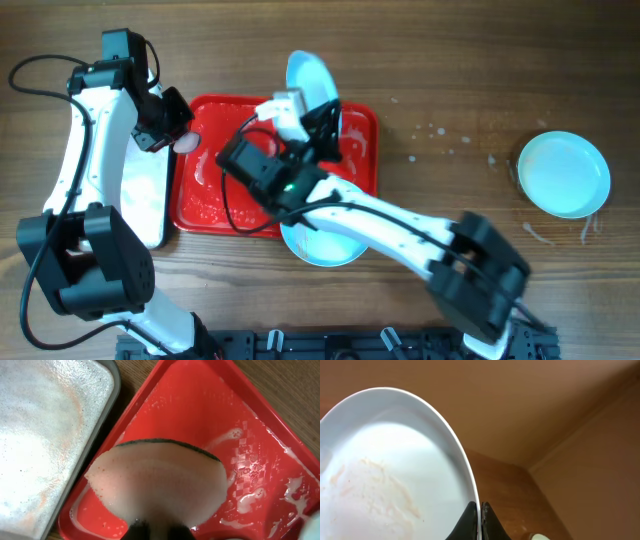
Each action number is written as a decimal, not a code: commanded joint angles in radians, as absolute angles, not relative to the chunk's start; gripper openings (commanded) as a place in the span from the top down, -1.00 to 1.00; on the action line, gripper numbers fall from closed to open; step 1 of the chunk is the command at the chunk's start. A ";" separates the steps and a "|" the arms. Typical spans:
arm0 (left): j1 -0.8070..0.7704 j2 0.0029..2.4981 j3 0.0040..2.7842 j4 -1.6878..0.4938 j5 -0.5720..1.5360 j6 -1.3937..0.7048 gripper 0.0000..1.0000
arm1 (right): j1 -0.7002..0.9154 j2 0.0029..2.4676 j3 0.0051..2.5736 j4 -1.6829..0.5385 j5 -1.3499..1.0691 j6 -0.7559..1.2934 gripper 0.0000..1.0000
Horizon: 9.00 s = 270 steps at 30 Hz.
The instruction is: Clean dirty plates on tray and stack at the side
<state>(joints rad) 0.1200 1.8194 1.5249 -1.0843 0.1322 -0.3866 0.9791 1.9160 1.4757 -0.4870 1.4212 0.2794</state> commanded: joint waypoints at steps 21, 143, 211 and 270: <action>0.120 1.814 1.535 -1.082 0.148 -0.369 0.92 | -0.250 1.400 1.396 -1.002 0.016 0.592 0.91; 0.120 1.814 1.535 -1.085 0.149 -0.370 0.92 | 0.575 1.927 1.102 -0.328 0.014 0.707 0.50; -0.307 2.001 1.195 -0.806 -0.340 -0.357 0.92 | 0.575 1.980 1.102 -0.277 -0.047 0.707 0.91; -0.375 2.136 1.102 -0.388 -0.602 -0.122 0.92 | 0.575 1.980 1.103 -0.262 -0.065 0.707 0.91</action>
<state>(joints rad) -0.4015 2.0609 1.1507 -0.2695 -0.7837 -0.0315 0.5724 1.9518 1.1202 -0.2501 -0.0944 0.7292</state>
